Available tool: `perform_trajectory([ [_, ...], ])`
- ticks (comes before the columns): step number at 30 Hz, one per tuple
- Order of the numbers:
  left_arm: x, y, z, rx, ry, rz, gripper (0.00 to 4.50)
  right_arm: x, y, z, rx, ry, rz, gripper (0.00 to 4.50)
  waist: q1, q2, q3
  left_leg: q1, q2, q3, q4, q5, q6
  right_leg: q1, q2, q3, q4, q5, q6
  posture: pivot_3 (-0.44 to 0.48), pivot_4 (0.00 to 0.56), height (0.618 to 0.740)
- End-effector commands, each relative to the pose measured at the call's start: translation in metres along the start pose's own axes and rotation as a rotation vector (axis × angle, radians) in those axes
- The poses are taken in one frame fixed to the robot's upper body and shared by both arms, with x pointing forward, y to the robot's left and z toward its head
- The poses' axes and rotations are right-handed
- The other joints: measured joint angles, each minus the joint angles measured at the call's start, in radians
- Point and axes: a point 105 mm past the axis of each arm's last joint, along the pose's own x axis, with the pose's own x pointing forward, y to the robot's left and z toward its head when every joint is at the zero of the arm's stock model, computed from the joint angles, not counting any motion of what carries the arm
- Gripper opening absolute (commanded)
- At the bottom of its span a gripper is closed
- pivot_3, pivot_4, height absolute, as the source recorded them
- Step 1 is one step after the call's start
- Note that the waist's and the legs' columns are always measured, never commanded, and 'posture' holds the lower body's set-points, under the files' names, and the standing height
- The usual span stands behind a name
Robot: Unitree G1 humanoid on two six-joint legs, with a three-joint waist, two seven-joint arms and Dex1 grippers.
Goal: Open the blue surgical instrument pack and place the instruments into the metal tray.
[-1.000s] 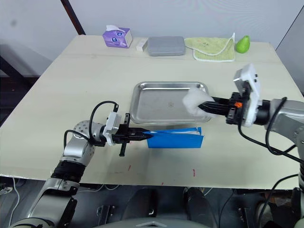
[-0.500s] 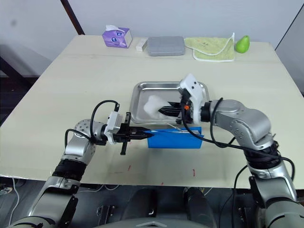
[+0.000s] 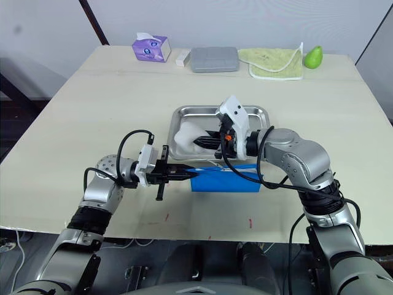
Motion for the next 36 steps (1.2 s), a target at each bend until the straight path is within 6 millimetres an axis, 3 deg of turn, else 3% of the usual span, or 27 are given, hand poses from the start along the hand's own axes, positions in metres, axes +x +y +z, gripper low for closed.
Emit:
perform_trajectory([
  [1, -0.001, -0.007, -0.014, -0.043, 0.049, -0.013, 0.0, -0.015, 0.034, 0.007, -0.06, -0.005, 0.154, 0.14, -0.001, 0.0, 0.0, 0.0, 0.0, 0.0, 0.0, 0.0, 0.0, 0.0, 0.0, 0.0, 0.0, 0.0, 0.0, 0.0, 0.15, 0.74],
  [7, 0.004, -0.004, -0.014, -0.042, 0.048, -0.014, 0.0, -0.012, 0.044, -0.032, -0.128, 0.198, 0.183, 0.14, -0.003, 0.0, 0.0, 0.001, 0.0, 0.0, 0.0, 0.0, 0.0, 0.0, 0.0, 0.0, 0.001, 0.0, 0.0, 0.0, 0.15, 0.74],
  [13, 0.005, -0.004, -0.014, -0.04, 0.05, -0.021, 0.0, -0.005, 0.05, -0.047, -0.156, 0.273, 0.226, 0.14, -0.001, 0.0, 0.0, 0.0, 0.0, 0.0, 0.0, 0.0, 0.0, 0.0, 0.0, 0.0, 0.0, 0.0, 0.0, 0.0, 0.15, 0.74],
  [14, 0.005, -0.004, -0.013, -0.04, 0.05, -0.022, 0.0, -0.004, 0.05, -0.048, -0.157, 0.279, 0.23, 0.73, -0.001, 0.0, 0.0, 0.0, 0.0, 0.0, 0.0, 0.0, 0.0, 0.0, 0.0, 0.0, 0.0, 0.0, 0.0, 0.0, 0.15, 0.74],
  [17, 0.006, -0.003, -0.012, -0.039, 0.043, -0.022, 0.0, -0.004, 0.054, -0.051, -0.172, 0.298, 0.271, 1.68, -0.001, 0.0, 0.0, 0.001, 0.0, 0.0, 0.0, 0.0, 0.0, 0.0, 0.0, 0.0, 0.0, 0.0, 0.0, 0.0, 0.15, 0.74],
  [21, 0.005, -0.006, -0.011, -0.041, 0.045, -0.03, 0.0, -0.017, 0.061, -0.035, -0.191, 0.245, 0.315, 3.75, 0.0, 0.0, 0.0, 0.0, 0.0, 0.0, 0.0, 0.0, 0.0, 0.0, 0.0, 0.0, 0.0, 0.0, 0.0, 0.0, 0.15, 0.74],
  [30, -0.002, -0.006, -0.012, -0.034, 0.048, -0.031, 0.0, -0.049, 0.063, -0.009, -0.226, 0.091, 0.25, 3.75, 0.001, 0.0, 0.0, 0.0, 0.0, 0.0, 0.0, 0.0, 0.0, 0.0, 0.0, 0.0, 0.0, 0.0, 0.0, 0.0, 0.15, 0.74],
  [33, -0.005, -0.006, -0.014, -0.033, 0.051, -0.029, 0.0, -0.074, 0.06, -0.005, -0.233, 0.049, 0.151, 4.46, 0.001, 0.0, 0.0, 0.0, 0.0, 0.0, 0.0, 0.0, 0.0, 0.0, 0.0, 0.0, -0.001, 0.0, 0.0, 0.0, 0.15, 0.74],
  [36, -0.005, -0.006, -0.015, -0.033, 0.049, -0.026, 0.0, -0.098, 0.062, -0.009, -0.227, 0.059, 0.064, 4.46, 0.0, 0.0, 0.0, 0.0, 0.0, 0.0, 0.0, 0.0, 0.0, 0.001, 0.0, 0.0, -0.001, 0.0, 0.0, 0.0, 0.15, 0.74],
])
